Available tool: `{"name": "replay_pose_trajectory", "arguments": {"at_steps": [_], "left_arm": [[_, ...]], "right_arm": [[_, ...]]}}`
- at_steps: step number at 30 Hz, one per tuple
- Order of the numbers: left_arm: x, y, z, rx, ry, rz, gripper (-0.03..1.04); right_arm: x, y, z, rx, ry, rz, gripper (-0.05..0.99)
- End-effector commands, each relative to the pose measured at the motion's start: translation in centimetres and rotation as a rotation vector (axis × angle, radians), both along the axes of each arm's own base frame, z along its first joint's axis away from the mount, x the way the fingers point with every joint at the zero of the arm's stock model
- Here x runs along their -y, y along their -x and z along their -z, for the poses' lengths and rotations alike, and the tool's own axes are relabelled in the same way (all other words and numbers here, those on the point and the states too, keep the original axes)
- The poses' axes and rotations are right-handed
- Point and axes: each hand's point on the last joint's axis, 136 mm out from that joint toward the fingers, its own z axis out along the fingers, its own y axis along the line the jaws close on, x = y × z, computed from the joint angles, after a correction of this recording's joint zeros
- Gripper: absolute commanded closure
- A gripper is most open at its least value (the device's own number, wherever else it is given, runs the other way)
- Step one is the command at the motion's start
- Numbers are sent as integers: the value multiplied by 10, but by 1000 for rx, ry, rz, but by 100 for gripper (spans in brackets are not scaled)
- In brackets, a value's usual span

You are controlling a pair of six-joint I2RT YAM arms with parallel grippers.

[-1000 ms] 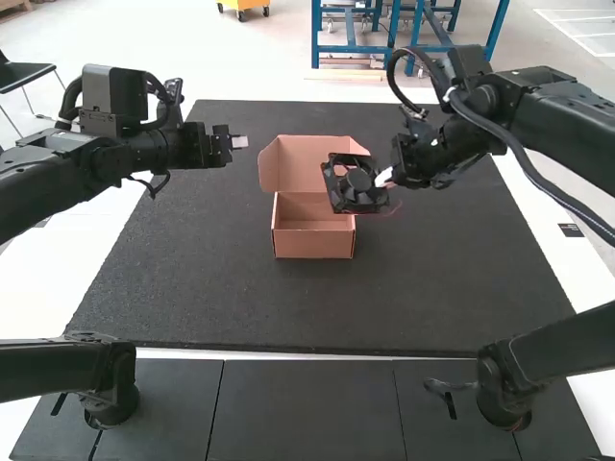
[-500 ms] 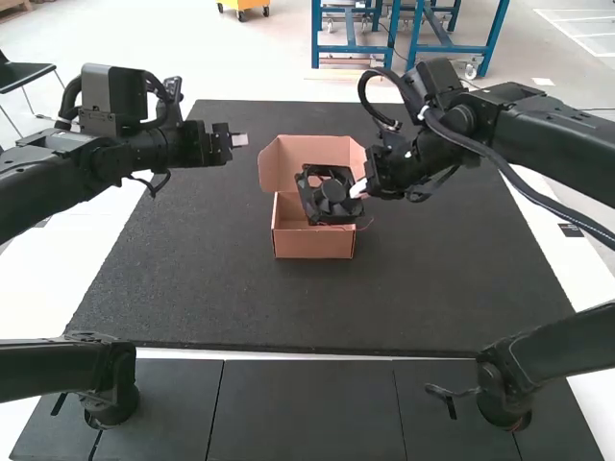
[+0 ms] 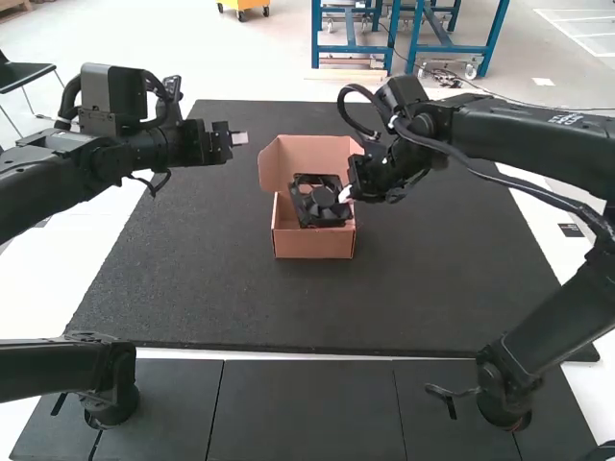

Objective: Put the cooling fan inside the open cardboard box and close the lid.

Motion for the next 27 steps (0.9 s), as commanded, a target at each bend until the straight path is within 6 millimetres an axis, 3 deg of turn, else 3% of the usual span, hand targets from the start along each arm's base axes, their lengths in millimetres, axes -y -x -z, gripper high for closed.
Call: {"name": "replay_pose_trajectory", "arguments": {"at_steps": [1,27], "left_arm": [[-4,-2,-7,17,11,-17,4],[-5,2,-2,-4,9,-18,4]], "right_arm": [[-12,-13,-22,69,-30,-19,96],[-37,-72,7,83,10,17,96]]}}
